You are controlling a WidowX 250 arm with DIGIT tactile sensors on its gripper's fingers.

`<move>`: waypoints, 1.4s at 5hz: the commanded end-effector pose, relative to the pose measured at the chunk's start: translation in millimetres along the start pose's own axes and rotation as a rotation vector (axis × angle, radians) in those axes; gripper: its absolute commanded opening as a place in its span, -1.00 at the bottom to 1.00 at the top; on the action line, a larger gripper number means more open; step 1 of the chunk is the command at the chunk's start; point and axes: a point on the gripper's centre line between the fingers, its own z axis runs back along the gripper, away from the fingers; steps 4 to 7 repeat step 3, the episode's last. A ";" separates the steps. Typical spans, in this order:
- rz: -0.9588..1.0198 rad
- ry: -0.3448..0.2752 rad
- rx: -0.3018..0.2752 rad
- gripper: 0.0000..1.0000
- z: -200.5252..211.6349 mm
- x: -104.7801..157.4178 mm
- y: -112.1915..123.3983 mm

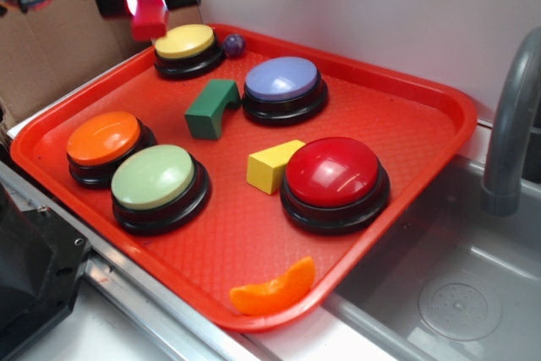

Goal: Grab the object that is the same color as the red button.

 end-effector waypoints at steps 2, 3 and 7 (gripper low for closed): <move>-0.482 -0.046 -0.064 -1.00 36.7 -37.4 -9.0; -0.347 -0.087 -0.082 -1.00 35.1 -35.5 -3.4; -0.347 -0.087 -0.082 -1.00 35.1 -35.5 -3.4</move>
